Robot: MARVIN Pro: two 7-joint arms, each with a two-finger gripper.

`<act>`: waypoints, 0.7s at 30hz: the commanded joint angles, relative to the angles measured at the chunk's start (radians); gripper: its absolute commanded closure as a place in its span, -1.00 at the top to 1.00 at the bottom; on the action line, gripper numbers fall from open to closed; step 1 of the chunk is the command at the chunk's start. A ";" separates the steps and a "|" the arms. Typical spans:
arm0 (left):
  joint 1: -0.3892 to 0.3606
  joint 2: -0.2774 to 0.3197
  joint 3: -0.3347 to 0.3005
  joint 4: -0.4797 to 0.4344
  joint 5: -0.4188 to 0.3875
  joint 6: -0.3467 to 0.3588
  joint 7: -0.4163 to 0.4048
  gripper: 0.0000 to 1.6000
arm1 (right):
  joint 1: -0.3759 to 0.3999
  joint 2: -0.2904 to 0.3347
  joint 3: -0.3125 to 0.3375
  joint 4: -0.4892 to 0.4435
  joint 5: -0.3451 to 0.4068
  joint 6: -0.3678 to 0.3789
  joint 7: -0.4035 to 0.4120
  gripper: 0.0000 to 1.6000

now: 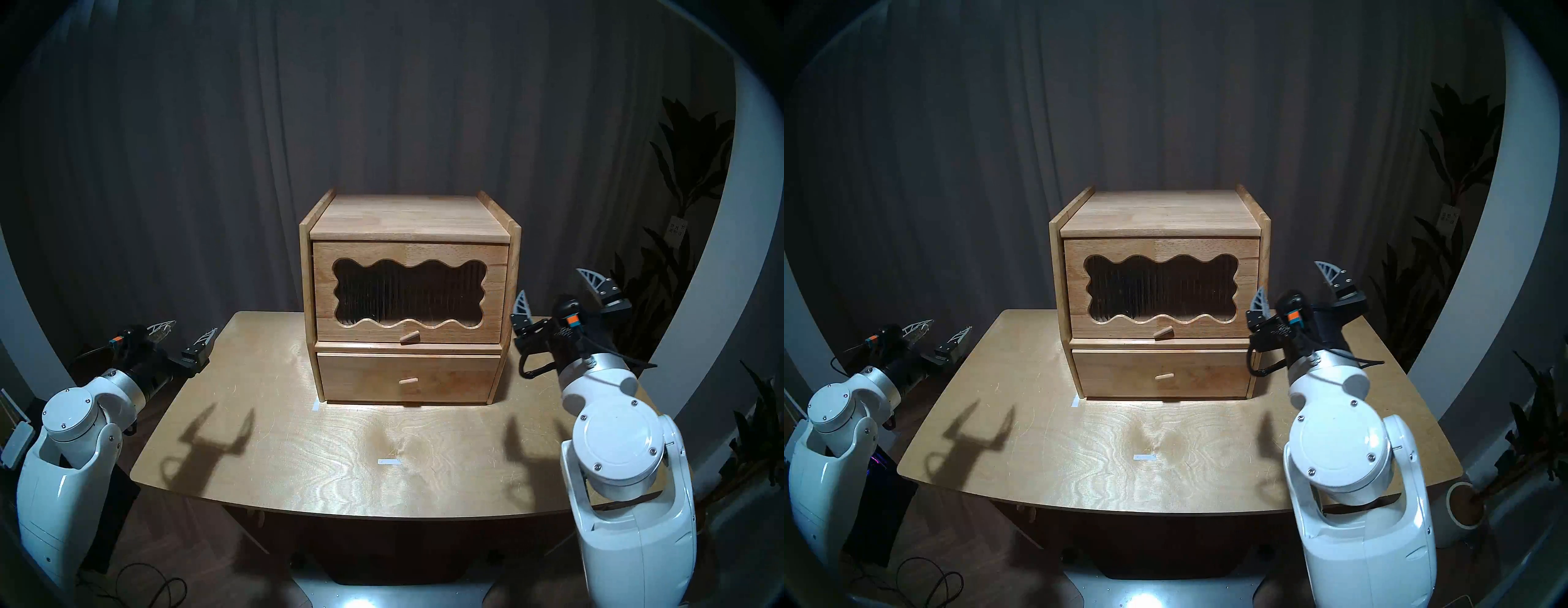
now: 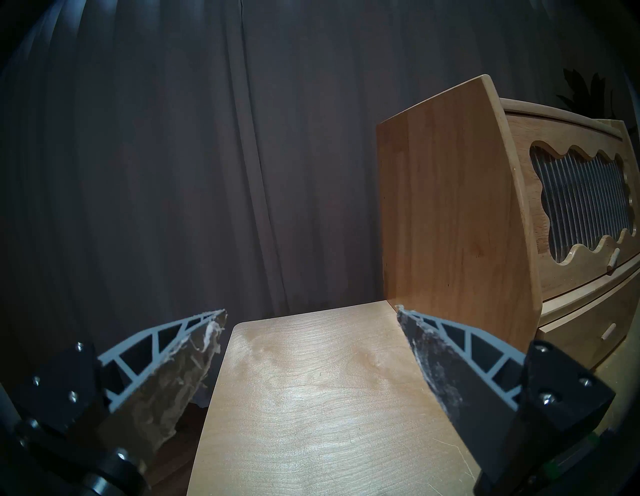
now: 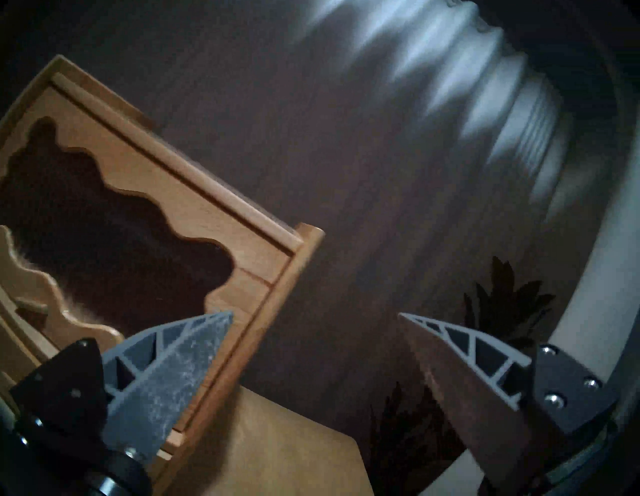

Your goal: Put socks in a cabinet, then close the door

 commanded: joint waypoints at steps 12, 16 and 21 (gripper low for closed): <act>-0.012 0.006 -0.008 -0.011 0.000 -0.005 0.000 1.00 | 0.188 -0.106 0.303 0.199 0.330 -0.001 0.002 1.00; -0.012 0.006 -0.009 -0.012 0.000 -0.006 0.000 1.00 | 0.228 -0.122 0.299 0.223 0.445 -0.039 0.049 1.00; -0.013 0.006 -0.009 -0.012 0.000 -0.006 0.000 1.00 | 0.280 -0.144 0.273 0.254 0.574 -0.064 0.110 1.00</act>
